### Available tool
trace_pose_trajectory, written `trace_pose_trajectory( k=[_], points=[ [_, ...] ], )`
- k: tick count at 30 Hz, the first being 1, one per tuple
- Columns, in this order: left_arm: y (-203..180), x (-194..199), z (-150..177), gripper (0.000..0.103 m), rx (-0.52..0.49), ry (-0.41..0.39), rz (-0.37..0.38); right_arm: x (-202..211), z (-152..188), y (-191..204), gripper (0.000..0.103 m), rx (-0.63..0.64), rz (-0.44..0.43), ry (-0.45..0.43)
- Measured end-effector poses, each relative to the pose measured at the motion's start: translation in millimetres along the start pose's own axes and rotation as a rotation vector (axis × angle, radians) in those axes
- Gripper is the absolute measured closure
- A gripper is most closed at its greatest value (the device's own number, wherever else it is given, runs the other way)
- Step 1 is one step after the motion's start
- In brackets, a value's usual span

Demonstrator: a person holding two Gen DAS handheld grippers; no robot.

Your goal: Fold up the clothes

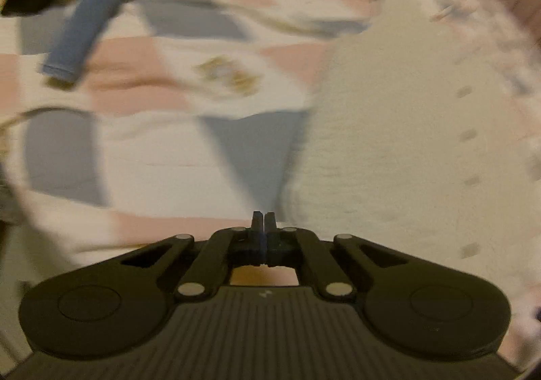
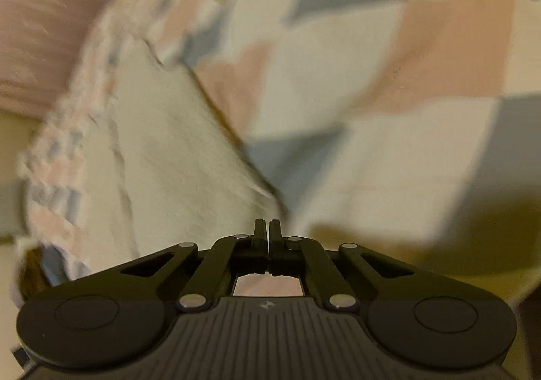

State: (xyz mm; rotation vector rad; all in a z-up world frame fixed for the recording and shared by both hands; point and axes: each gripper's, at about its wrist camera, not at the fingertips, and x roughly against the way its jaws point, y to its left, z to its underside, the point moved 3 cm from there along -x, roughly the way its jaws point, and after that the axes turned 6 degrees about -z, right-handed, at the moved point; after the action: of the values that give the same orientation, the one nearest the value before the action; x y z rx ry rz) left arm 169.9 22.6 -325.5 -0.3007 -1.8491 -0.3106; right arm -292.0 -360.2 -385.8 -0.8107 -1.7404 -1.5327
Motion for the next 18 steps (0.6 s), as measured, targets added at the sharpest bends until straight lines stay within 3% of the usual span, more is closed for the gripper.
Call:
trace_pose_trajectory(
  k=[1,3,4,5,6,8,12,16,18],
  points=[
    [4,-8,3,0.103,0.011,0.030,-0.026,-4,4,-4,0.099,0.016,0.037,0.014],
    [5,-13,6,0.103,0.058,0.062,0.010,-9,8,1,0.089,0.046,0.048,0.015],
    [1,-10,6,0.099,0.072,0.052,0.053,-10,8,8,0.076,0.049,0.027,0.002],
    [-7,-6,4,0.082,0.076,0.037,0.087,-11,7,15,0.059,0.053,0.006,-0.011],
    [-14,-3,3,0.055,0.081,0.023,0.118,-11,4,23,0.052,0.060,-0.013,-0.025],
    [-26,-4,3,0.037,0.105,0.002,0.136,-18,-3,39,0.045,0.086,-0.030,-0.045],
    [-28,-31,9,0.037,0.225,0.071,0.114,-45,-16,46,0.035,0.101,0.009,-0.024],
    [-13,-57,26,0.037,0.442,0.140,0.158,-77,-16,26,0.027,-0.019,0.023,0.044],
    [-14,-60,30,0.044,0.483,0.138,0.174,-80,-12,22,0.037,-0.072,-0.025,0.046]
  ],
)
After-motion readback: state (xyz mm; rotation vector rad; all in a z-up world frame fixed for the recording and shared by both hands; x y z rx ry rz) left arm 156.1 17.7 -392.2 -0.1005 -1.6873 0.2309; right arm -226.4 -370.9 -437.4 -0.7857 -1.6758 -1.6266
